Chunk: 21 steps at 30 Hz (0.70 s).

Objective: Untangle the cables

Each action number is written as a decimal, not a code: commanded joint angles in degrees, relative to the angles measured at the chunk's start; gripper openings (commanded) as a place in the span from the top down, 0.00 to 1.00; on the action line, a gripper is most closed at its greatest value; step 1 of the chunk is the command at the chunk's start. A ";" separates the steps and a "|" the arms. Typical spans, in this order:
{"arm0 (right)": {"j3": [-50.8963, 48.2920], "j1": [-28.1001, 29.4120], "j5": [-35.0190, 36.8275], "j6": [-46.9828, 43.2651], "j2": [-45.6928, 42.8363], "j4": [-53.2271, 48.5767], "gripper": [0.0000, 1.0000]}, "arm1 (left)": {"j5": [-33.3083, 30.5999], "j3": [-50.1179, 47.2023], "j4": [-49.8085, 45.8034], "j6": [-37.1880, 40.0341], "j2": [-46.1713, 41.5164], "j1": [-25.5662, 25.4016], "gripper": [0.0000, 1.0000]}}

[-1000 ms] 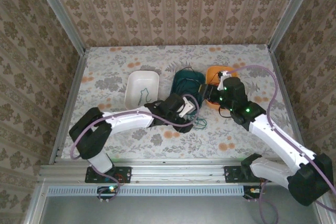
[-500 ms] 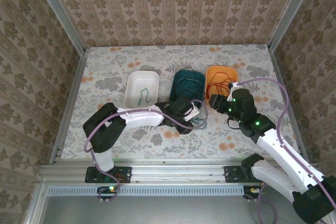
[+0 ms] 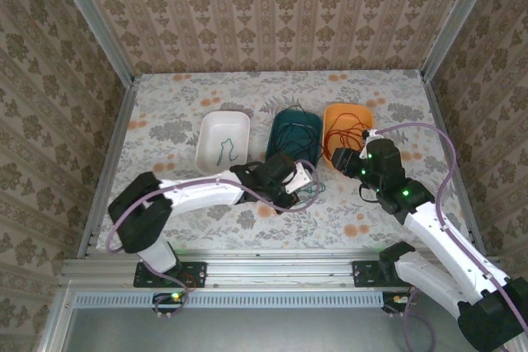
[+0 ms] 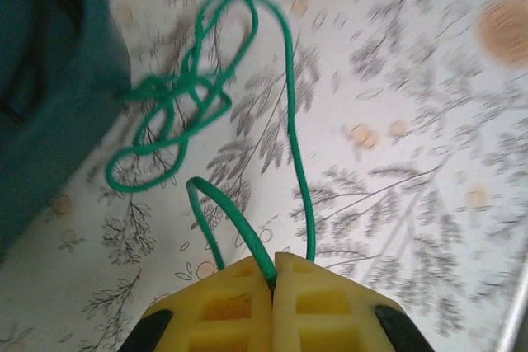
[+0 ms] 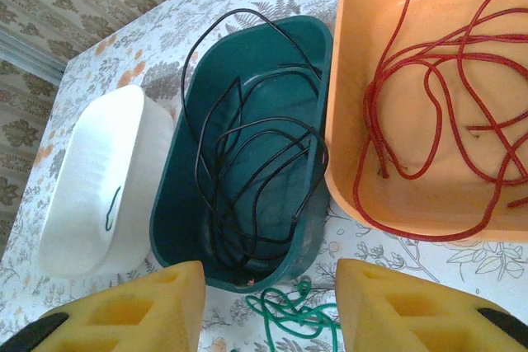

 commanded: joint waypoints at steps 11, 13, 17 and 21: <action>-1.11 -0.71 0.34 -0.96 0.51 -3.05 0.53 | 16.98 -0.85 6.69 -1.28 -11.00 4.64 1.00; -1.23 -0.71 -0.81 -1.37 0.80 -4.14 0.53 | 17.07 -0.77 7.25 -1.61 -11.23 5.35 1.00; -2.70 -0.70 -2.34 -1.66 0.75 -5.36 0.53 | 15.52 -1.28 7.41 -2.39 -11.75 6.65 1.00; -4.34 -0.70 -3.15 -1.54 0.27 -5.30 0.53 | 8.80 -5.60 11.33 -8.62 -15.61 12.34 1.00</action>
